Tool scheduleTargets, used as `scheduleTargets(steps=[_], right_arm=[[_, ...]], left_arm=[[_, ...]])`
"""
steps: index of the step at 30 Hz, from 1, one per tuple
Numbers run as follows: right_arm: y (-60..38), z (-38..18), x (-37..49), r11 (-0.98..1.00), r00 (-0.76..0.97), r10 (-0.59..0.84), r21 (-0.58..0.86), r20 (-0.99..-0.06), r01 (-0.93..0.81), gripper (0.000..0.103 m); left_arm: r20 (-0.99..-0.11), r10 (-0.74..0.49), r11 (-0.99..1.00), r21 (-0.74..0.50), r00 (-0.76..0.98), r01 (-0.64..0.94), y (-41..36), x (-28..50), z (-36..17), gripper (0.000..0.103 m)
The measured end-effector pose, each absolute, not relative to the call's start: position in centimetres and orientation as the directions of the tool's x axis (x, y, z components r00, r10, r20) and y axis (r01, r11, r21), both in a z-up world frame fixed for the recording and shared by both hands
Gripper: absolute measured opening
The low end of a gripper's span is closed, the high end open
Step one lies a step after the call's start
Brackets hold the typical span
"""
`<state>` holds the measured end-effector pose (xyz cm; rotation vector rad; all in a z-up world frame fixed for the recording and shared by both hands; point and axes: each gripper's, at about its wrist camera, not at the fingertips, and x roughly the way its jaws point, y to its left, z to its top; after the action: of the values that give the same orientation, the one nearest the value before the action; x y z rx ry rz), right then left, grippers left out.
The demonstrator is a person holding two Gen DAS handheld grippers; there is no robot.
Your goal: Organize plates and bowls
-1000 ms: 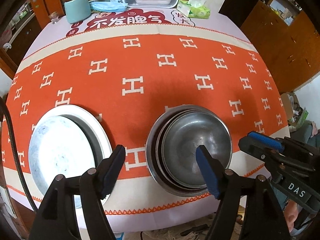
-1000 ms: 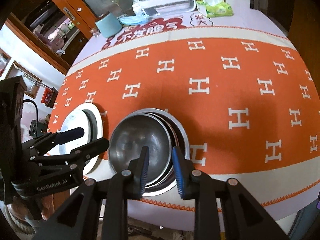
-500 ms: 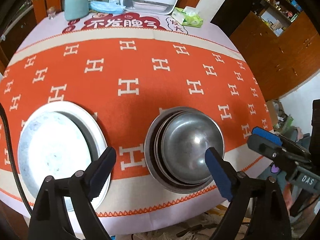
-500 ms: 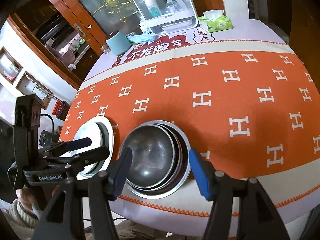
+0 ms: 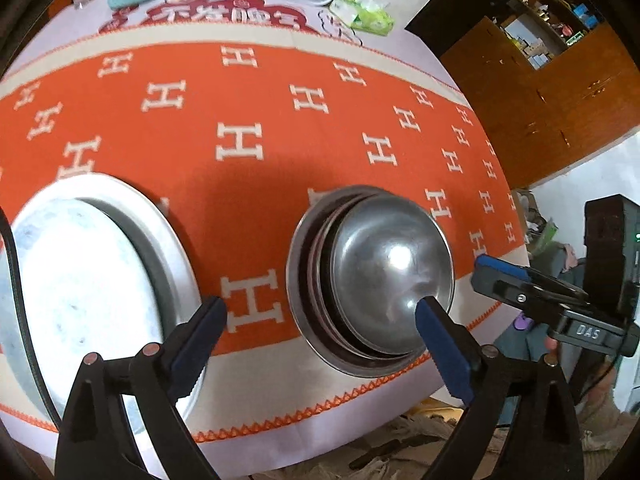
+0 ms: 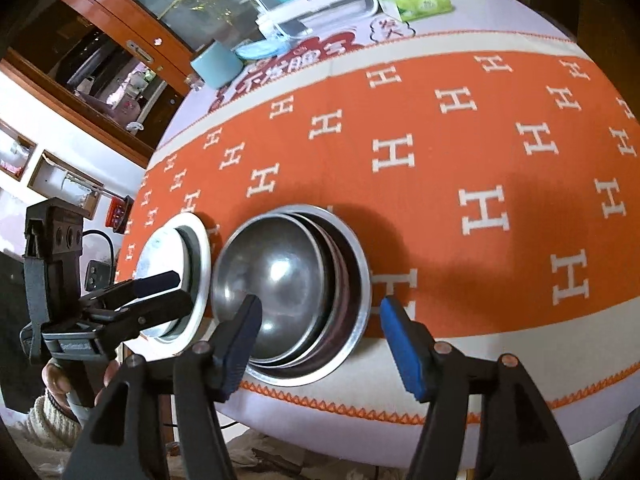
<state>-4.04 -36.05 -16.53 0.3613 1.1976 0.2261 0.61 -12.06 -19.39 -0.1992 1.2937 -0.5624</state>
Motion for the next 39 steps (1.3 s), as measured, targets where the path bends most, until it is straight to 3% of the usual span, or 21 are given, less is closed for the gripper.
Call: scheduleTargets(steps=[9, 17, 25, 28, 32, 39], right_arm=[[-36.5, -18.4, -3.8, 0.923, 0.322, 0.352, 0.383, -0.879, 0.037, 0.062], [-36.9, -19.6, -3.3, 0.91, 0.296, 0.373, 0.41, -0.879, 0.07, 0.062], [-36.3, -20.3, -2.8, 0.909, 0.267, 0.383, 0.412, -0.884, 0.06, 0.061], [-36.1, -20.8, -2.5, 0.903, 0.249, 0.398, 0.425, -0.883, 0.065, 0.05], [-36.4, -21.3, -2.3, 0.879, 0.228, 0.44, 0.469, -0.868, 0.09, 0.04], [-36.3, -21.4, -2.1, 0.882, 0.216, 0.426, 0.456, -0.879, 0.12, 0.034]], left_arm=[[-0.829, -0.549, 0.825, -0.516, 0.107, 0.23, -11.6, 1.5, -21.9, 0.094], [-0.813, -0.577, 0.799, -0.544, 0.073, 0.255, -12.6, 1.9, -22.9, 0.088], [-0.824, -0.567, 0.78, -0.544, -0.02, 0.308, -14.7, 1.9, -23.9, 0.051], [-0.826, -0.562, 0.781, -0.548, -0.045, 0.3, -14.9, 2.0, -24.4, 0.043], [-0.817, -0.574, 0.777, -0.566, -0.06, 0.275, -14.6, 2.2, -24.6, 0.042], [-0.829, -0.558, 0.795, -0.549, -0.045, 0.26, -14.7, 2.1, -24.4, 0.041]])
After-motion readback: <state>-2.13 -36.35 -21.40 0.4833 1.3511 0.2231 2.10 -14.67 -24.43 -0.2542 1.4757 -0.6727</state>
